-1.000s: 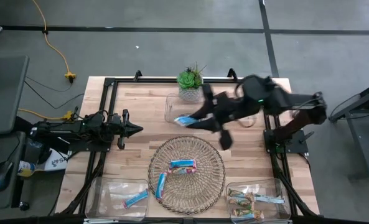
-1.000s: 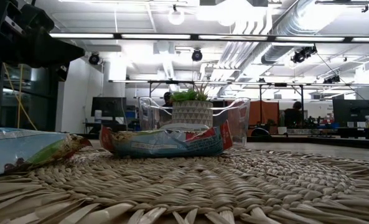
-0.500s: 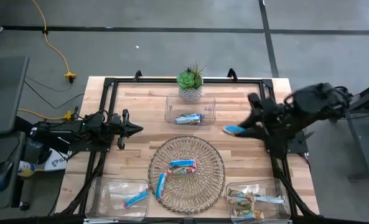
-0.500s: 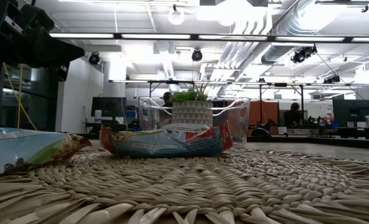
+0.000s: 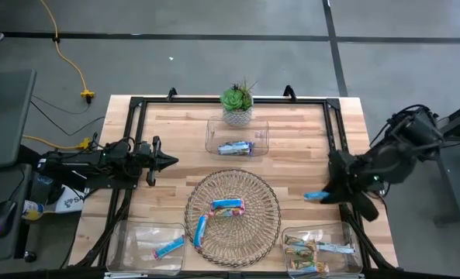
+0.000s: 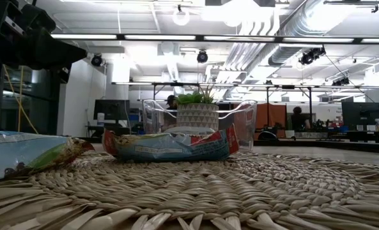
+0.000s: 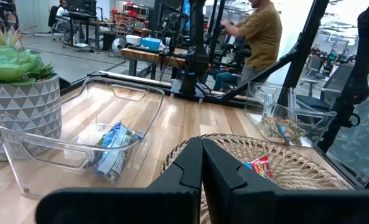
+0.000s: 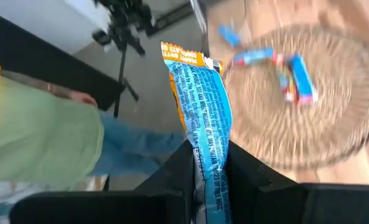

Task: Pick and place Granola Bars by type
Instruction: Put the yellow granola bar into the bottom right transparent bin

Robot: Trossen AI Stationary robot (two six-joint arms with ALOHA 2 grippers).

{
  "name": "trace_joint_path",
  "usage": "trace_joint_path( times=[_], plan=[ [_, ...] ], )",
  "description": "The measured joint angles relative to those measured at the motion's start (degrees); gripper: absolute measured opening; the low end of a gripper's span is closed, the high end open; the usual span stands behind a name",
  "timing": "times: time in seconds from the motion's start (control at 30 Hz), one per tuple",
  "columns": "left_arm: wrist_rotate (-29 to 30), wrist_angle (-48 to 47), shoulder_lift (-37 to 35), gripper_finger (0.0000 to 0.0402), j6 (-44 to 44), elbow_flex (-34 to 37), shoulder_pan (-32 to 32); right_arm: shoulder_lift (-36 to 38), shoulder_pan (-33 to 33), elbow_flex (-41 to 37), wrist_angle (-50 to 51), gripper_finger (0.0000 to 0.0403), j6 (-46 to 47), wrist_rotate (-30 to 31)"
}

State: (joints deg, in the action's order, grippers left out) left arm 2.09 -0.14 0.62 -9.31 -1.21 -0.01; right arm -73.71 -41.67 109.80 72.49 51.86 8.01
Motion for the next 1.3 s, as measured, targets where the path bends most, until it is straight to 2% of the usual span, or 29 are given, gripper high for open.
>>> trace_joint_path(
  times=[0.23,0.53,0.9,1.3],
  plan=[
    [0.0,0.0,0.0,0.0001,0.0,0.0,0.0,-2.6,-7.1,0.0,7.8,0.0055,11.3,1.5],
    [0.0,0.0,0.0,0.0001,0.0,0.0,0.0,-10.0,-16.2,0.0,17.5,0.0055,22.8,2.0],
    [0.0,0.0,0.0,0.0001,0.0,0.0,0.0,-20.0,-22.9,-0.1,17.5,0.0055,26.7,7.3],
    [0.0,0.0,0.0,0.0001,0.0,0.0,0.0,-33.4,-24.9,-0.1,17.4,0.0055,29.3,4.4]
  ],
)
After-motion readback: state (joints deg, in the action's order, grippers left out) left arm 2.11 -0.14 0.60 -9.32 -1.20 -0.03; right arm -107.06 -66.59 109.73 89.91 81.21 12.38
